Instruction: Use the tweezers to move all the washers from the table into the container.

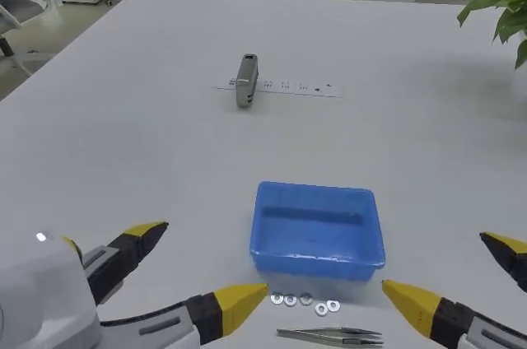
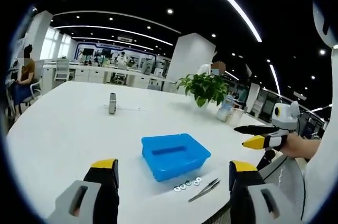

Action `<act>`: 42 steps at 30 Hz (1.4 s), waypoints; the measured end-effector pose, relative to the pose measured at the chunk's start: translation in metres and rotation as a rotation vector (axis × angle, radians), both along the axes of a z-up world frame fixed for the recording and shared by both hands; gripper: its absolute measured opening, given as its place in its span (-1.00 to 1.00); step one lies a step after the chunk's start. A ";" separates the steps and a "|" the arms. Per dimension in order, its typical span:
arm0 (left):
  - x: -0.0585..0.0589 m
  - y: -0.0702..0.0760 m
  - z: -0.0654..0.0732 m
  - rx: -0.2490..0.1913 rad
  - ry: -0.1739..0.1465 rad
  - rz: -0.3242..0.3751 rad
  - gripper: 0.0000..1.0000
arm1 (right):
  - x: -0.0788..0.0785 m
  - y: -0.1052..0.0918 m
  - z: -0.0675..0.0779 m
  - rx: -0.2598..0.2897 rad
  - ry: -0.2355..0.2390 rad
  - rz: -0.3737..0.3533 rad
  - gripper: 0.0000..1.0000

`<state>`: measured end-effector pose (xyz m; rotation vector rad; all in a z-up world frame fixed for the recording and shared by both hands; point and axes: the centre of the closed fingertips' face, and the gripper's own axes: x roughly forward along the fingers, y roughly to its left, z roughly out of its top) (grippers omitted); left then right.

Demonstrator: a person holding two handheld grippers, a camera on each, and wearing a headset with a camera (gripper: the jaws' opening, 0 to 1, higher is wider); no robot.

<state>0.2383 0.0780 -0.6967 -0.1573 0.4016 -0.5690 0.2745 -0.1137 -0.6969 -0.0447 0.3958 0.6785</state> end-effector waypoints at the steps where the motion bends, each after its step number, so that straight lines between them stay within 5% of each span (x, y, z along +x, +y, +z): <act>1: -0.002 -0.001 -0.004 0.020 0.019 -0.015 0.63 | -0.002 0.002 -0.006 -0.032 0.014 0.030 0.56; 5: -0.008 -0.008 -0.027 0.129 0.099 -0.121 0.40 | -0.008 0.012 -0.018 -0.084 0.029 0.119 0.21; 9: -0.011 -0.017 -0.043 0.236 0.144 -0.230 0.04 | -0.018 0.023 -0.035 -0.135 0.079 0.231 -0.20; 17: -0.015 -0.044 -0.060 0.285 0.210 -0.422 -0.46 | -0.035 0.033 -0.075 -0.405 0.129 0.478 -0.51; 25: -0.020 -0.064 -0.084 0.344 0.270 -0.548 -0.62 | -0.047 0.043 -0.105 -0.561 0.161 0.661 -0.58; 31: -0.020 -0.065 -0.105 0.572 0.245 -0.677 -0.64 | -0.051 0.044 -0.117 -0.609 0.185 0.724 -0.68; 38: -0.018 -0.071 -0.121 0.695 0.225 -0.773 -0.72 | -0.048 0.045 -0.124 -0.616 0.195 0.747 -0.73; 42: -0.015 -0.076 -0.124 0.713 0.211 -0.791 -0.80 | -0.047 0.044 -0.127 -0.629 0.197 0.760 -0.74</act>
